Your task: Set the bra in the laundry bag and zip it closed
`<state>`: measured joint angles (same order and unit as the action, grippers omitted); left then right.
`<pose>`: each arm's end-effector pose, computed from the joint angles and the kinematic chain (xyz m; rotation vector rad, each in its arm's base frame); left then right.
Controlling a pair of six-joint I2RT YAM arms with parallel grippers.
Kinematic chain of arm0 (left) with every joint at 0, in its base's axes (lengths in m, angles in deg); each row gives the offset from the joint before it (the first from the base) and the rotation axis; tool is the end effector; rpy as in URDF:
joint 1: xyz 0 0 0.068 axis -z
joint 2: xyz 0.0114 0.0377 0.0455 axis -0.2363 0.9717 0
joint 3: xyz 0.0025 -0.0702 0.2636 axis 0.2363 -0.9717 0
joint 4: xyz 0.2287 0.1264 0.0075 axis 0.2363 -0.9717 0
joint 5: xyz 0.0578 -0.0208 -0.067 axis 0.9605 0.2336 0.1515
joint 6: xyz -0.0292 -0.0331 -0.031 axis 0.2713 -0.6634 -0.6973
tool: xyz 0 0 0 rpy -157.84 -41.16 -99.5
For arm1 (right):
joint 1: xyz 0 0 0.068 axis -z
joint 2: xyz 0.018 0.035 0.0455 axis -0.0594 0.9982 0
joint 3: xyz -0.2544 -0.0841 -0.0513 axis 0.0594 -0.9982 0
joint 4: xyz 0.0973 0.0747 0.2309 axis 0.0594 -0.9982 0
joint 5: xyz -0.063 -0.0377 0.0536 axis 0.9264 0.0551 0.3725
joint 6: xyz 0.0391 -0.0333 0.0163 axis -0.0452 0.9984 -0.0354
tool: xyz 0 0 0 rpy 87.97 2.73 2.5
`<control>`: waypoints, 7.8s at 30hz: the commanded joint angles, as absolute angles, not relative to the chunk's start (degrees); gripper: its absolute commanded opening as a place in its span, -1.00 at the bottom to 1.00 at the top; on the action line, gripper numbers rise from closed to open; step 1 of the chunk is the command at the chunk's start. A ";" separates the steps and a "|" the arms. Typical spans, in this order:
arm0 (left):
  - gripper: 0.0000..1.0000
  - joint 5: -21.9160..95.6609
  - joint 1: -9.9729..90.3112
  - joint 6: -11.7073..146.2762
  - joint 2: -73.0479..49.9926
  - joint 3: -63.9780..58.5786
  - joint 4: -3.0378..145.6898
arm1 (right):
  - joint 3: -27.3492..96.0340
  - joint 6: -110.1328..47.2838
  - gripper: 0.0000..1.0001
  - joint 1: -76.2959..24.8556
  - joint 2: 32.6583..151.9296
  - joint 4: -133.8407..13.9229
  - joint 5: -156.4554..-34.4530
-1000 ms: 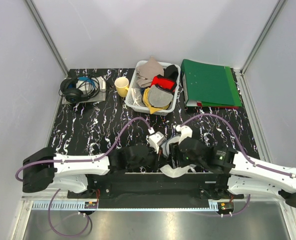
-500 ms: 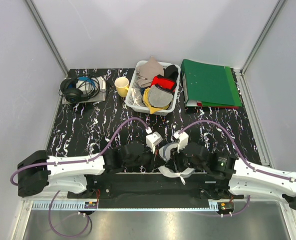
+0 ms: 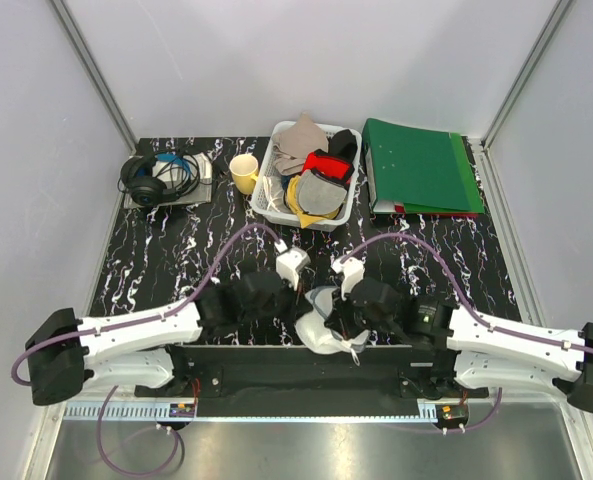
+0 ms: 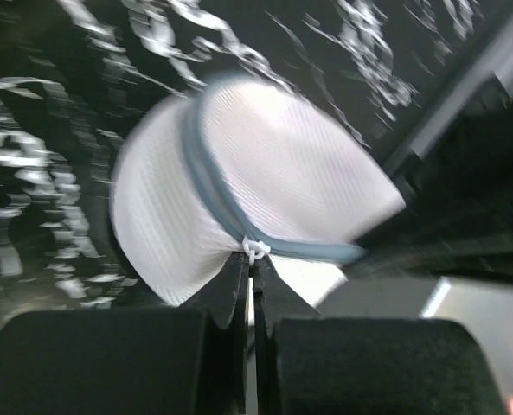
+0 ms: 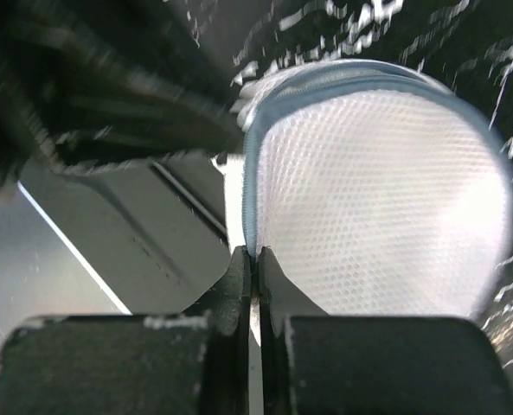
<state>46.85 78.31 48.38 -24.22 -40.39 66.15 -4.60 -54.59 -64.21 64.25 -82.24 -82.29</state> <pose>0.1024 -0.2135 0.2282 0.6479 2.1739 -0.9184 0.0787 0.1818 0.2439 -0.7156 2.2682 0.7734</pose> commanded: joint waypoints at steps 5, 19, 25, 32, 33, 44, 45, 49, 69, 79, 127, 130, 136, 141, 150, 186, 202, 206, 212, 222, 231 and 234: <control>-1.00 57.61 67.12 55.04 -23.48 -30.75 57.37 | 3.53 -46.41 -1.00 -64.44 70.27 -86.78 -80.88; -1.00 53.67 65.17 36.95 -51.68 -55.42 68.76 | 14.70 -40.09 -1.00 -58.82 90.13 -76.35 -51.34; -1.00 51.12 65.17 34.66 -50.55 -58.78 74.47 | 20.13 -54.55 0.09 -57.06 92.16 -88.14 -58.09; -1.00 48.21 66.58 31.06 -48.09 -61.68 82.22 | 10.33 -92.68 0.61 -57.06 73.59 -94.11 -74.33; -1.00 48.21 67.10 30.36 -47.83 -62.29 82.93 | 6.91 -100.82 0.62 -57.24 70.66 -90.17 -76.11; -1.00 52.16 73.26 28.94 -43.17 -61.51 88.21 | -0.51 -110.03 0.99 -57.85 73.17 -71.50 -75.69; -1.00 52.51 73.35 29.20 -43.08 -61.34 88.03 | -0.95 -111.00 0.99 -57.94 74.05 -69.23 -75.25; -1.00 53.04 73.79 29.12 -42.90 -61.51 88.03 | -2.62 -117.24 0.49 -58.03 78.17 -65.00 -73.84; -1.00 62.45 70.38 32.72 -51.32 -57.82 59.39 | -12.37 -102.94 -1.00 -44.86 71.25 -63.85 -84.36; -1.00 45.49 67.10 37.30 -45.20 -55.81 75.96 | 2.73 -79.27 -0.04 -38.52 81.70 -80.71 -96.78; -1.00 60.78 72.12 32.28 -50.89 -56.41 76.52 | -8.60 -141.60 0.99 -66.91 77.30 -50.74 -61.46; -1.00 59.20 72.20 32.46 -52.39 -57.81 76.69 | -4.92 -136.43 0.92 -66.73 76.96 -55.57 -59.52; -1.00 56.47 72.20 32.64 -53.01 -60.10 77.66 | 1.33 -126.03 0.57 -63.83 79.06 -64.81 -63.02; -1.00 55.95 72.29 32.63 -52.57 -60.37 78.63 | 3.53 -126.65 0.38 -63.74 81.78 -65.25 -64.69; -1.00 54.81 72.29 33.16 -52.22 -59.58 78.98 | 2.39 -128.50 0.20 -63.30 84.95 -65.43 -65.40; -1.00 30.72 64.11 38.96 -32.19 -46.04 83.54 | 7.68 -81.64 0.48 -32.53 76.74 -88.27 -95.23; -1.00 34.06 70.18 39.14 -26.73 -43.84 85.05 | -2.45 -101.08 0.49 -43.00 71.32 -70.88 -89.31; -1.00 34.85 70.36 39.14 -27.34 -44.54 84.25 | -2.97 -101.86 0.39 -43.44 71.25 -70.96 -88.52; -1.00 36.34 70.36 39.23 -27.52 -44.55 83.02 | -3.24 -102.22 0.38 -44.14 63.69 -78.07 -85.44; -1.00 35.91 70.36 39.23 -27.78 -44.37 82.76 | 2.83 -96.15 0.36 -44.49 73.34 -75.19 -89.13; -1.00 38.62 70.18 39.31 -31.46 -45.86 77.42 | -0.06 -97.65 -0.94 -44.23 73.36 -73.43 -80.00; -1.00 42.66 68.87 39.14 -35.49 -46.83 69.62 | -1.91 -96.95 -1.00 -43.01 71.95 -73.51 -80.16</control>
<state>37.41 69.87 38.51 -30.14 -46.38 76.86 0.12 -97.95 -44.16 74.28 -75.00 -84.85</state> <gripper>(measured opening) 0.012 0.026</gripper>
